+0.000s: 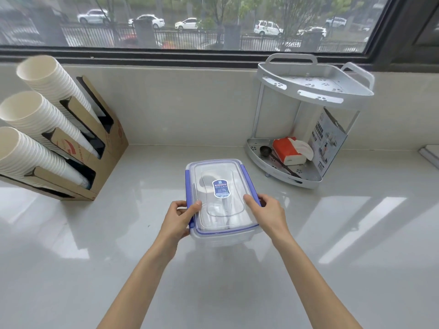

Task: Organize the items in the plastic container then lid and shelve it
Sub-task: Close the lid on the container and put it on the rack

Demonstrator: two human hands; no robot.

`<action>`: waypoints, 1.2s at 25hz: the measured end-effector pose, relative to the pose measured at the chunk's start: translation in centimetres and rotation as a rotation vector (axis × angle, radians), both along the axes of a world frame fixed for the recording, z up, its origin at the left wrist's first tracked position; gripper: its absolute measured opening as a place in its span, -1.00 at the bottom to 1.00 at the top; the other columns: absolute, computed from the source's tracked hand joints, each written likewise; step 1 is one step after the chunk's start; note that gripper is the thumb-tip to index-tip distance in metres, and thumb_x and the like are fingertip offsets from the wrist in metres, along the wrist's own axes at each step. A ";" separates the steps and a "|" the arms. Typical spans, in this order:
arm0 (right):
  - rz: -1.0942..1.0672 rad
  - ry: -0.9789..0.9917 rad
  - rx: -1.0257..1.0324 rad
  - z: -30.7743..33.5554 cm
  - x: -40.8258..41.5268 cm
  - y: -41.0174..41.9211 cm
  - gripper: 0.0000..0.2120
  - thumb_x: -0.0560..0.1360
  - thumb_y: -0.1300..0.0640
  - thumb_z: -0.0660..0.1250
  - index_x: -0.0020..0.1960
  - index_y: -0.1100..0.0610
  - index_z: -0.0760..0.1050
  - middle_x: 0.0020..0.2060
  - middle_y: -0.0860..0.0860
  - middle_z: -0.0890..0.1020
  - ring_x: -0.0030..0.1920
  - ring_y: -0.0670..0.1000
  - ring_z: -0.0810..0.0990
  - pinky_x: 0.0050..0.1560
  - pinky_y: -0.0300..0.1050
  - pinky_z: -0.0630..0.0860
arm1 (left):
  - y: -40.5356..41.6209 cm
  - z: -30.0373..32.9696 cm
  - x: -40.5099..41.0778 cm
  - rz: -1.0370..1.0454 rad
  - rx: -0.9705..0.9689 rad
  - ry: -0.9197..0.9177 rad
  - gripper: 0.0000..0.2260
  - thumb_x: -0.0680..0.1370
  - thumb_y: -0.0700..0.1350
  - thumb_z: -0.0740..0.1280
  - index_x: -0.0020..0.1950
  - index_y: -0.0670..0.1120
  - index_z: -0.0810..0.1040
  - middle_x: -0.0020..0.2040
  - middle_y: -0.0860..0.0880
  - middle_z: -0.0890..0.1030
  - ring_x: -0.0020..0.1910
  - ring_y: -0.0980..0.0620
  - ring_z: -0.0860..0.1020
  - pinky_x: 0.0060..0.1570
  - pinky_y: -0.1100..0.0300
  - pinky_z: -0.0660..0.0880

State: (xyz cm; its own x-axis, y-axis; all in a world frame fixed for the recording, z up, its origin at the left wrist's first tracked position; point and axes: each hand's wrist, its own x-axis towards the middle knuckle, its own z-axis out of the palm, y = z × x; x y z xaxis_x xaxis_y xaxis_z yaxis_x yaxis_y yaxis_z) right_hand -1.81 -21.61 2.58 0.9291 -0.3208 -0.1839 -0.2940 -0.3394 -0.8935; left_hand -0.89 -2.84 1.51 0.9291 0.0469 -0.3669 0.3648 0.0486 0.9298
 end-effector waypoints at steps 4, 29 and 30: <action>0.052 -0.100 0.089 4.2 1.0 -2.8 -0.85 0.47 0.03 0.32 -0.07 0.11 0.55 -0.35 -0.09 0.52 -0.32 -0.07 0.46 -0.40 -0.40 0.38 | -1.8 3.9 1.5 -0.071 -0.049 -0.072 -0.70 0.49 0.00 0.31 0.13 -0.11 0.36 -0.12 0.00 0.54 -0.20 0.06 0.53 -0.22 0.19 0.52; 0.067 -0.525 -0.247 24.3 15.5 -22.3 -0.69 0.56 0.18 0.17 0.04 0.43 0.52 -0.11 0.29 0.63 -0.06 0.27 0.56 -0.08 -0.14 0.33 | -20.1 23.5 15.0 -0.302 -0.081 -0.386 -0.70 0.47 0.01 0.33 0.11 -0.13 0.43 -0.24 0.01 0.59 -0.38 0.13 0.53 -0.38 0.28 0.45; 0.050 -0.537 -0.266 24.7 16.2 -22.9 -0.69 0.55 0.19 0.18 0.07 0.43 0.52 0.01 0.33 0.64 0.08 0.30 0.56 0.00 -0.09 0.41 | -20.7 23.7 15.7 -0.306 -0.087 -0.375 -0.69 0.47 0.00 0.33 0.11 -0.14 0.42 -0.22 -0.01 0.60 -0.40 0.14 0.55 -0.42 0.30 0.49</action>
State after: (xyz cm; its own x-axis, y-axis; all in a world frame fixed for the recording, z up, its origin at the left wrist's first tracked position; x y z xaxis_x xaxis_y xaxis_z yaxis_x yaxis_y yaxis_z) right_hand 14.39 -44.54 27.23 0.8851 -0.2448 0.3959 0.1972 -0.5733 -0.7952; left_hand 14.79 -23.57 25.23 0.9642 -0.2650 0.0054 0.0149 0.0745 0.9971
